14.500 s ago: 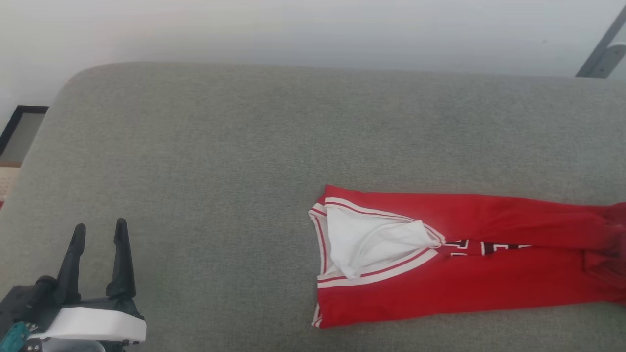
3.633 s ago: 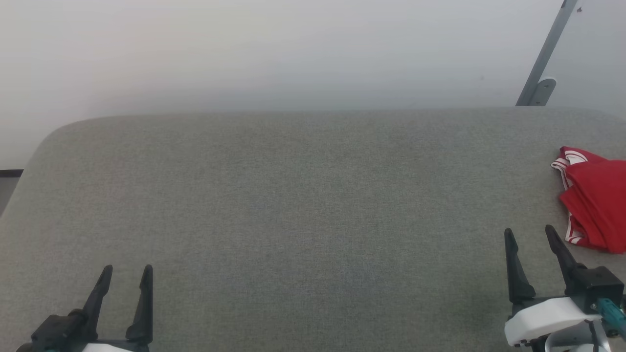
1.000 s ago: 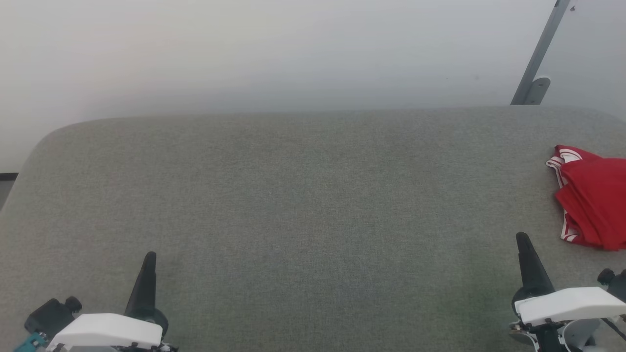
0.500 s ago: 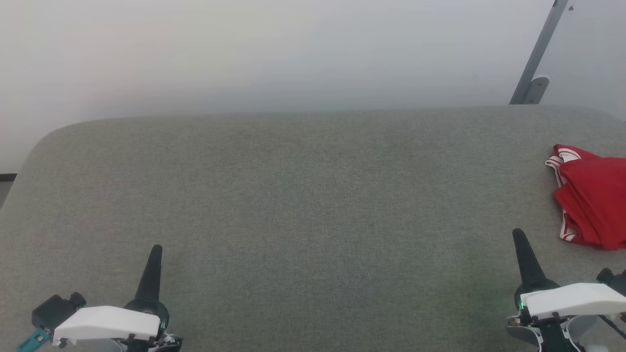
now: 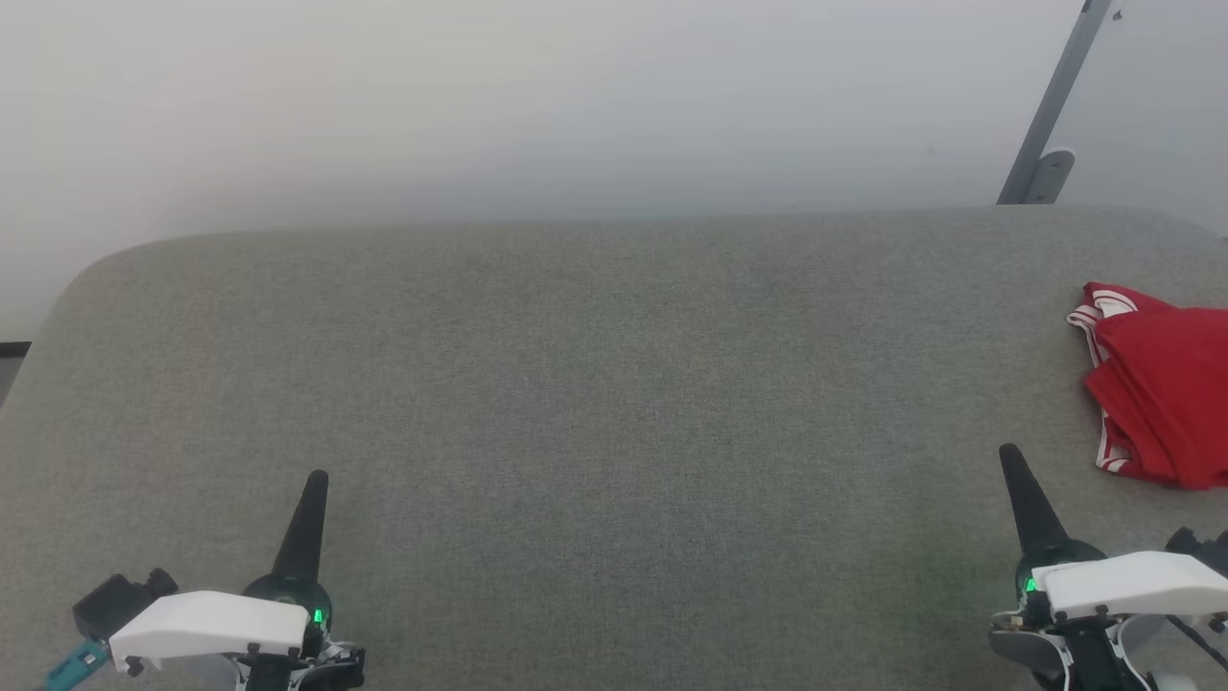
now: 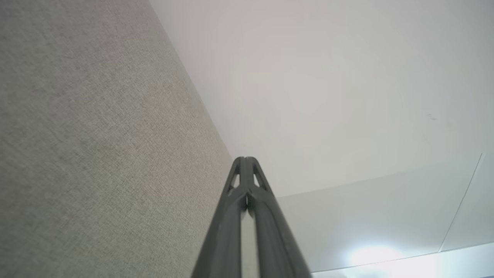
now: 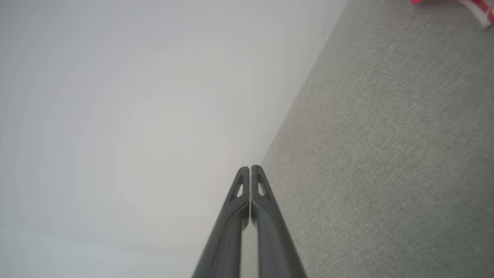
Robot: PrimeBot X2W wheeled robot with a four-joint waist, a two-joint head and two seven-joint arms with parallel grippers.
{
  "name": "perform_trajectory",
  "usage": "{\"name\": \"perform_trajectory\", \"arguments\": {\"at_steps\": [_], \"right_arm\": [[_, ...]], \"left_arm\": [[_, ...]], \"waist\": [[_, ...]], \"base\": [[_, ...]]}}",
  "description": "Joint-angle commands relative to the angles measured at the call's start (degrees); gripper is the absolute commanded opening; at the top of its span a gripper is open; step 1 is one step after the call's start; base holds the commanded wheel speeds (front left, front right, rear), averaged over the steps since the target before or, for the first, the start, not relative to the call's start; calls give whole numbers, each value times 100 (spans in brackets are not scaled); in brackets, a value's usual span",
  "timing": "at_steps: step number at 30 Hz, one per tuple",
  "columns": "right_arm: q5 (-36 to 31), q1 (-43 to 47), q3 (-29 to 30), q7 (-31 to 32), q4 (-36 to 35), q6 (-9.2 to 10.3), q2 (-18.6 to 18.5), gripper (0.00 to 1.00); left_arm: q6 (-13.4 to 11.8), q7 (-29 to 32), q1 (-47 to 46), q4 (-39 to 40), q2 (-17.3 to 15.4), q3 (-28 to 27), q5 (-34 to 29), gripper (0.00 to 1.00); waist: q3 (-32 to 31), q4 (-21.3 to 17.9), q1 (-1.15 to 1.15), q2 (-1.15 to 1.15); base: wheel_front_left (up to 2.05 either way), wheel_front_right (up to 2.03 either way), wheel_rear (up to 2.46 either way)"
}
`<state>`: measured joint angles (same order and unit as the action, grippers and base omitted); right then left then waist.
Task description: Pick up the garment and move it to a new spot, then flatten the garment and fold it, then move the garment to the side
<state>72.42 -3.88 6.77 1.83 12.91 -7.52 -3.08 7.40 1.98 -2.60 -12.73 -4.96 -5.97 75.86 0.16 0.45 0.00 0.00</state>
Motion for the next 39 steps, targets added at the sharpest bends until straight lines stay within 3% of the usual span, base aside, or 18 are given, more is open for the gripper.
{"name": "perform_trajectory", "arguments": {"at_steps": [1, 39], "right_arm": [[174, -122, -7, 58, -17, 3, 14, 0], [1933, -255, -24, 480, 116, 3, 29, 0]], "left_arm": [[11, 42, -142, 14, 6, -31, 181, 0], [16, 461, -388, -130, 211, -69, 1605, 0]], "waist": [[0, -2, 0, 0], [2, -43, 0, 0]], "base": [[0, 0, 0], [0, 0, 0]]}}
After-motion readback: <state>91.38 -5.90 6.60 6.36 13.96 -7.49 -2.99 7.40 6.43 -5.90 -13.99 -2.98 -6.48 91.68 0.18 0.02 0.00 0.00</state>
